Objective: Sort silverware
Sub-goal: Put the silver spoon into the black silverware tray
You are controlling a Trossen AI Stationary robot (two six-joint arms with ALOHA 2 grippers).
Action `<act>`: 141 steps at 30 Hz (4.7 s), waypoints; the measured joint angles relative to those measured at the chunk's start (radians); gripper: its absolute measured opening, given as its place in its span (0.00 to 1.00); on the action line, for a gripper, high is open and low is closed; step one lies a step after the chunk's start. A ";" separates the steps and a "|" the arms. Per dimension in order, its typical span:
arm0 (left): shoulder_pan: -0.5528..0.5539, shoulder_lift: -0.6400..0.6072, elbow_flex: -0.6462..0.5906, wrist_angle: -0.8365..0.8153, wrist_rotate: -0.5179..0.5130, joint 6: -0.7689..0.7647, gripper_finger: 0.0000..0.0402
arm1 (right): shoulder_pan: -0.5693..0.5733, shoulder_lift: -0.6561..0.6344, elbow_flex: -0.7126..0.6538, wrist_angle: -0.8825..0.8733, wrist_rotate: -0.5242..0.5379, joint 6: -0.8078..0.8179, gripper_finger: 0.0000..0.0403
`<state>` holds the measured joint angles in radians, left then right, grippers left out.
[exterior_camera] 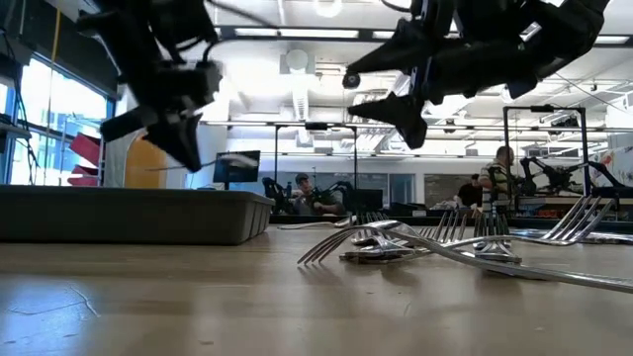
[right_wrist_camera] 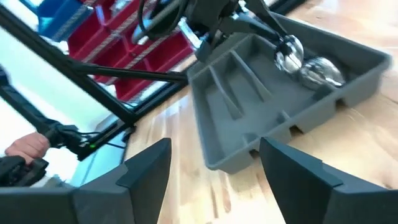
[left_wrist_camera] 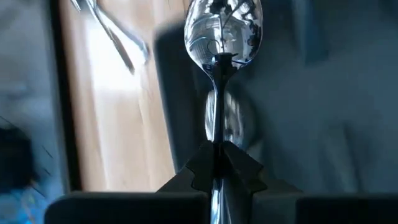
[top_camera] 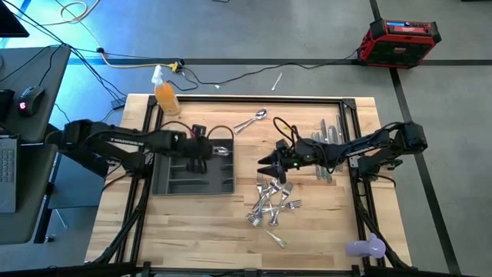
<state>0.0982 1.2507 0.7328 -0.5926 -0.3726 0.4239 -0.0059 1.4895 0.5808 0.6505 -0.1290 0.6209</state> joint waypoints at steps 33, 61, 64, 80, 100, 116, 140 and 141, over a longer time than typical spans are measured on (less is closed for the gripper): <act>0.328 0.164 -0.038 0.016 0.274 0.061 0.04 | 0.014 0.000 0.000 -0.042 0.019 0.010 0.57; 0.294 0.235 0.292 0.306 0.294 -0.152 0.29 | 0.020 -0.086 0.000 -0.085 0.084 -0.066 0.57; 0.294 0.336 0.340 0.349 0.288 -0.176 0.30 | 0.020 -0.120 0.000 -0.130 0.110 -0.074 0.57; 0.331 0.818 0.801 0.156 0.200 -0.179 0.45 | 0.040 -0.132 0.000 -0.260 0.170 -0.098 0.57; 0.225 0.141 0.249 0.172 0.153 -0.184 0.38 | -0.406 -0.035 0.179 -0.577 0.130 -1.250 0.57; 0.229 0.012 0.176 0.225 0.154 -0.141 0.38 | -0.559 0.441 0.648 -0.894 0.226 -2.018 0.52; 0.228 0.012 0.175 0.166 0.187 -0.168 0.38 | -0.597 0.613 0.780 -0.966 0.181 -2.229 0.16; 0.228 0.012 0.175 0.166 0.187 -0.168 0.38 | -0.596 0.613 0.780 -0.977 0.181 -2.208 0.11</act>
<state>0.3260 1.2629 0.9077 -0.4268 -0.1852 0.2557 -0.6015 2.1021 1.3613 -0.3265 0.0525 -1.5867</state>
